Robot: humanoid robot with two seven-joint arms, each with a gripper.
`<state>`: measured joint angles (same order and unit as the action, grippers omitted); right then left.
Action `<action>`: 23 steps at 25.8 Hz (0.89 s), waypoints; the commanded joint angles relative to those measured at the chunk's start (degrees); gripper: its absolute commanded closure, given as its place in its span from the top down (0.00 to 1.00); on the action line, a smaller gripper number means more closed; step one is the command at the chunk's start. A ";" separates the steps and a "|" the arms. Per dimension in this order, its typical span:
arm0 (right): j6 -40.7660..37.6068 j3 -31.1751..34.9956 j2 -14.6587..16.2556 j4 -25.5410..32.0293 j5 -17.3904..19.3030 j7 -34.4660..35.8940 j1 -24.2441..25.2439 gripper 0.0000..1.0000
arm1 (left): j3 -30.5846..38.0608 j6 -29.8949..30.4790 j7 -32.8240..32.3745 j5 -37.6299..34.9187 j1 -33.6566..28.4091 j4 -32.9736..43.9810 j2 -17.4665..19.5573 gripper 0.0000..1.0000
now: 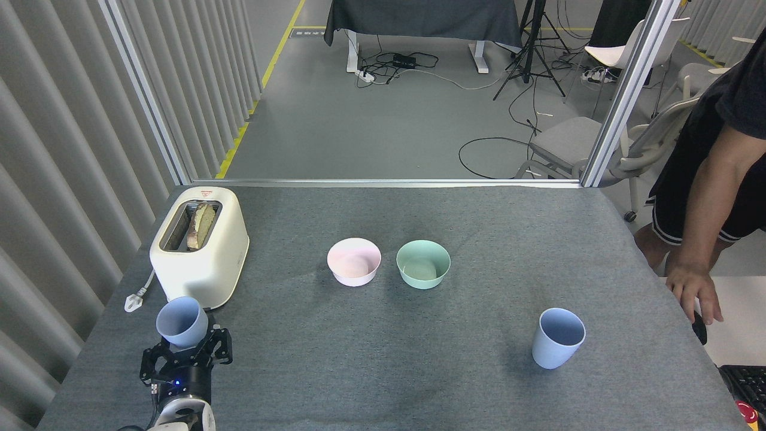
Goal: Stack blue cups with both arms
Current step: 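Carry the blue cup toward the table centre and set it down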
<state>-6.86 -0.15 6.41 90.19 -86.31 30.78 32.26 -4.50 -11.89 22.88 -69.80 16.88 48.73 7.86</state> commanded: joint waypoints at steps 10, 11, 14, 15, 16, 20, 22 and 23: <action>0.62 -0.12 0.00 -0.02 0.00 -0.02 0.00 1.00 | -20.54 3.98 0.76 -7.45 -15.56 22.81 -1.10 0.52; 0.62 -0.12 0.00 -0.02 0.00 -0.02 0.00 1.00 | -22.56 3.54 1.46 -11.84 -15.83 22.37 -2.59 0.52; 0.62 -0.20 0.00 -0.02 0.00 -0.02 0.00 1.00 | -23.36 2.57 2.87 -19.93 -15.83 20.00 -8.22 0.53; 0.62 -0.20 0.00 -0.02 0.00 -0.02 0.00 1.00 | -23.44 2.22 2.96 -20.28 -15.30 18.94 -9.62 0.53; 0.62 -0.20 -0.08 -0.02 0.00 0.07 0.09 1.00 | -23.44 2.22 2.96 -20.55 -14.95 17.97 -10.68 0.53; 0.62 -0.12 -0.17 -0.02 0.00 0.15 0.18 1.00 | -24.15 2.31 2.96 -20.64 -13.46 14.11 -11.29 0.53; 0.62 -0.20 -0.17 -0.02 0.09 0.15 0.18 1.00 | -24.15 2.31 2.96 -20.64 -13.19 13.76 -11.12 0.53; 0.62 -0.20 -0.17 -0.02 0.09 0.15 0.18 1.00 | -24.15 2.31 2.96 -20.64 -12.75 13.58 -10.76 0.53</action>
<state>-6.22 -0.30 6.26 90.18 -86.30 30.69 32.41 -28.49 -9.62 25.76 -90.21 3.30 63.43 -3.02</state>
